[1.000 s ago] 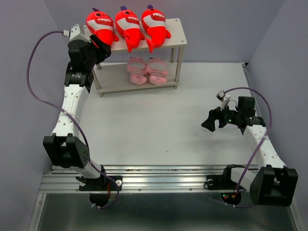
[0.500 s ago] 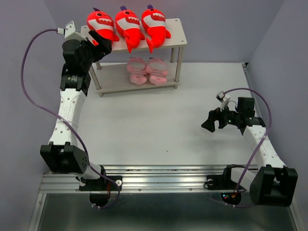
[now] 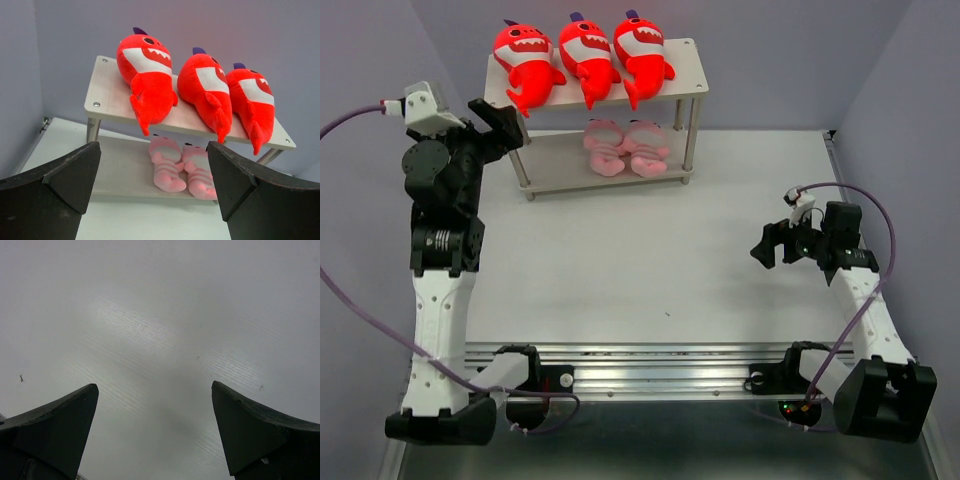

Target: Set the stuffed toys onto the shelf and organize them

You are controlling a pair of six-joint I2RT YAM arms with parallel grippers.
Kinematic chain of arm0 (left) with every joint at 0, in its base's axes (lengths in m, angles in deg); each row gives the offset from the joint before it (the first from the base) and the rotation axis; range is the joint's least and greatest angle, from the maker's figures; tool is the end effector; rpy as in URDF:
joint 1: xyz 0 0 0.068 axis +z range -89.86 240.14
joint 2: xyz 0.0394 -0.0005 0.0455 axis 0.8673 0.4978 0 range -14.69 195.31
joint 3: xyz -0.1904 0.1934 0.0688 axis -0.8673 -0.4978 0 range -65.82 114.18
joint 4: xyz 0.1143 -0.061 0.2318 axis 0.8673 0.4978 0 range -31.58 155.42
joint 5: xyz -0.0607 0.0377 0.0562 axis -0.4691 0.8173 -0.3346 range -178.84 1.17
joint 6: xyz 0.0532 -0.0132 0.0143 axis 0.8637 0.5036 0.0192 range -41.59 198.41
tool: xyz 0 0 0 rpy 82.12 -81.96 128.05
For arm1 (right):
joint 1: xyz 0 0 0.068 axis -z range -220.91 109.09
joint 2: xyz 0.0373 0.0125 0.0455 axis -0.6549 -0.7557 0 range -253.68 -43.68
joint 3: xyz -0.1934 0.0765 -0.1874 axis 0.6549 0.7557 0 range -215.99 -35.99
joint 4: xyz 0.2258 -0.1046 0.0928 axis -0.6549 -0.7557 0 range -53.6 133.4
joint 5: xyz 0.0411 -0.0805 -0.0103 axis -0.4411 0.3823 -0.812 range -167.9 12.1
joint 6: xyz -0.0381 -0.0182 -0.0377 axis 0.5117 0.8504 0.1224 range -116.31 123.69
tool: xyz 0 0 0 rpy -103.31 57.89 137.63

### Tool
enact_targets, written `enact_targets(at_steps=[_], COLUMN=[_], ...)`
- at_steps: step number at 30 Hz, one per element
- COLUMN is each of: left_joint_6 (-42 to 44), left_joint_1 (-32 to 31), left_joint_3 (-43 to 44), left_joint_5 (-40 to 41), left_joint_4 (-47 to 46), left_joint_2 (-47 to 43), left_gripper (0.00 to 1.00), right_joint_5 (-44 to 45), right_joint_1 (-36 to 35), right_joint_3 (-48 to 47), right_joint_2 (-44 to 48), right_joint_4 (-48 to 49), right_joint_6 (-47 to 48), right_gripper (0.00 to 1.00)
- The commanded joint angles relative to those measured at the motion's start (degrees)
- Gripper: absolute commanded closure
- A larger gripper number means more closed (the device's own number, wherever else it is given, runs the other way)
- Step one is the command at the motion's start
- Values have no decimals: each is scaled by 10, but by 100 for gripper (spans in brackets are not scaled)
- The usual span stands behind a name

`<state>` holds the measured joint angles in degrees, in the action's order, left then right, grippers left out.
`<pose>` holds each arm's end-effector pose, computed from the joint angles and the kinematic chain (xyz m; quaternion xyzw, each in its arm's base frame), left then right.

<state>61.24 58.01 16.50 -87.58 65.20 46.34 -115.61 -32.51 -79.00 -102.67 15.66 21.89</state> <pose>0.2090 -0.0070 0.5258 -0.0887 0.6057 -0.1260 0.7806 0.2139 -0.0072 0.2623 -0.2008 0.8562 0.2036 0.4303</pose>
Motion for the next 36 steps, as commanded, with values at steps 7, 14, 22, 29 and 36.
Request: enact_targets(at_steps=[7, 14, 22, 29, 36], left_joint_6=[19, -59, -84, -80, -80], left_joint_1=[2, 2, 2, 2, 2], left_joint_3=[-175, -376, -489, -494, -498], left_joint_5=[-84, -195, -182, -172, -173], left_joint_4=[2, -5, 31, 24, 23], left_joint_2=[-195, -321, -441, -447, -445], left_gripper=[1, 1, 1, 1, 1], right_joint_5=[120, 211, 307, 347, 372], right_joint_1=[14, 14, 14, 14, 14], right_joint_3=[11, -35, -57, -42, -34], right_joint_2=[78, 105, 136, 161, 178], right_joint_4=[83, 69, 57, 57, 58], right_joint_6=[-91, -181, -264, -277, -271], right_gripper=[0, 0, 0, 0, 0])
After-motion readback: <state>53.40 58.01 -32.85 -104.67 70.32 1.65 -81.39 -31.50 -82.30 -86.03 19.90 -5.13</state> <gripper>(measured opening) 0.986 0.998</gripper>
